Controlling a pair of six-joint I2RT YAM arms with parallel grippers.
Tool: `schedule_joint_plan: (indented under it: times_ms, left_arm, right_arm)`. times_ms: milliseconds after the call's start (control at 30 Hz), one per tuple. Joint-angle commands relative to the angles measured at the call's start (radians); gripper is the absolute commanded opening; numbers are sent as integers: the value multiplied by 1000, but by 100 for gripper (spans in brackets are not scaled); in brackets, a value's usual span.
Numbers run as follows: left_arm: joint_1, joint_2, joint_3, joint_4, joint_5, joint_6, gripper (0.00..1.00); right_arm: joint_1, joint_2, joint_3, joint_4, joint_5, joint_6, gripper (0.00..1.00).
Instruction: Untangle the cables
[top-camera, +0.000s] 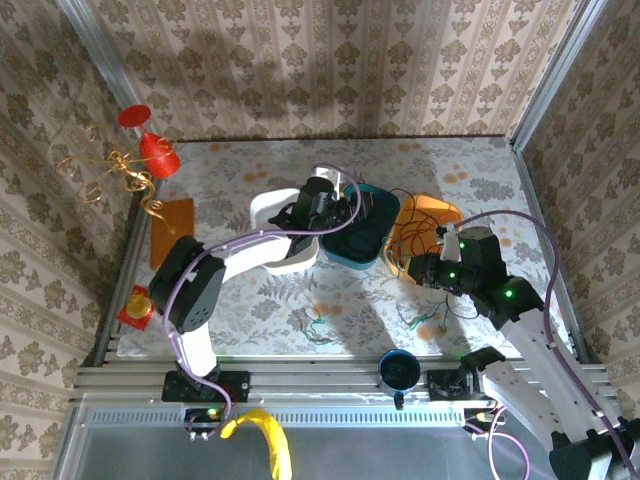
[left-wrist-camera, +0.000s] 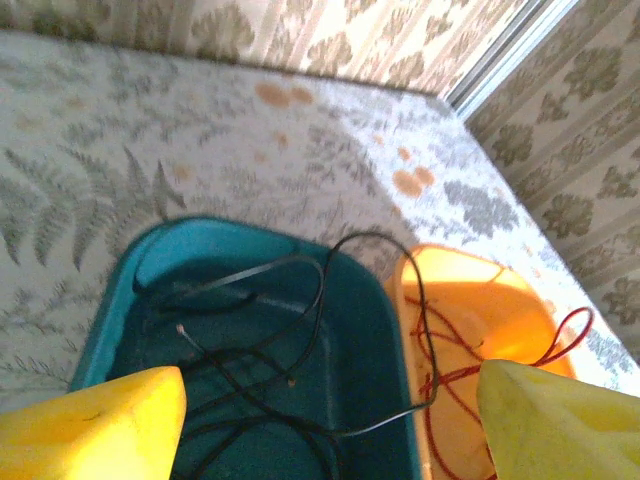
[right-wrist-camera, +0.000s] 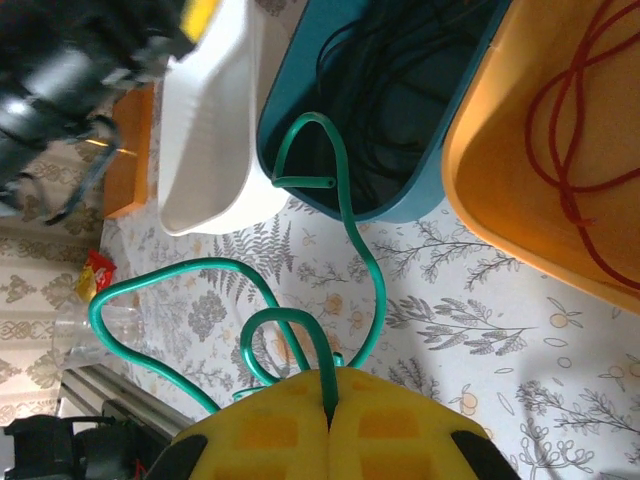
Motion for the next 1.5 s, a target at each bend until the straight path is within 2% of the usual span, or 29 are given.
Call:
schedule_joint_plan:
  times_ms: [0, 133, 233, 400, 600, 833, 1000, 1067, 1167, 1267, 1333, 1367, 1467]
  left_arm:
    - [-7, -77, -42, -21, -44, 70, 77]
    - [-38, -104, -49, -97, -24, 131, 77]
    - [-67, -143, -99, -80, 3, 148, 78]
    - [-86, -235, -212, 13, 266, 142, 81]
    - [-90, -374, -306, -3, 473, 125, 87]
    - [-132, -365, -246, -81, 568, 152, 88]
    - [-162, -285, -186, -111, 558, 192, 82]
    - [-163, -265, -181, -66, 561, 174, 77]
    - [-163, -243, -158, -50, 570, 164, 62]
    - [-164, -242, -158, -58, 543, 171, 31]
    - [-163, -254, -170, -77, 476, 181, 8]
    - [-163, -264, -177, -86, 430, 184, 1]
    - [-156, -304, -216, -83, 305, 181, 0]
  right_arm:
    - [-13, -22, 37, -26, 58, -1, 0]
    - [-30, -23, 50, -33, 110, 21, 0]
    - [-30, 0, 64, -33, 62, -16, 0]
    - [-28, -2, 83, -67, 59, -62, 0]
    - [-28, 31, 86, -41, 64, -74, 0]
    - [15, 71, 97, 1, 63, -71, 0]
    - [60, 76, 108, 14, 84, -65, 0]
    - [83, 78, 112, 15, 95, -64, 0]
    - [111, 86, 118, 14, 123, -65, 0]
    - [117, 82, 116, 15, 146, -62, 0]
    - [117, 77, 113, 9, 159, -61, 0]
    - [117, 76, 110, 6, 167, -59, 0]
    - [115, 74, 99, -21, 228, -45, 0]
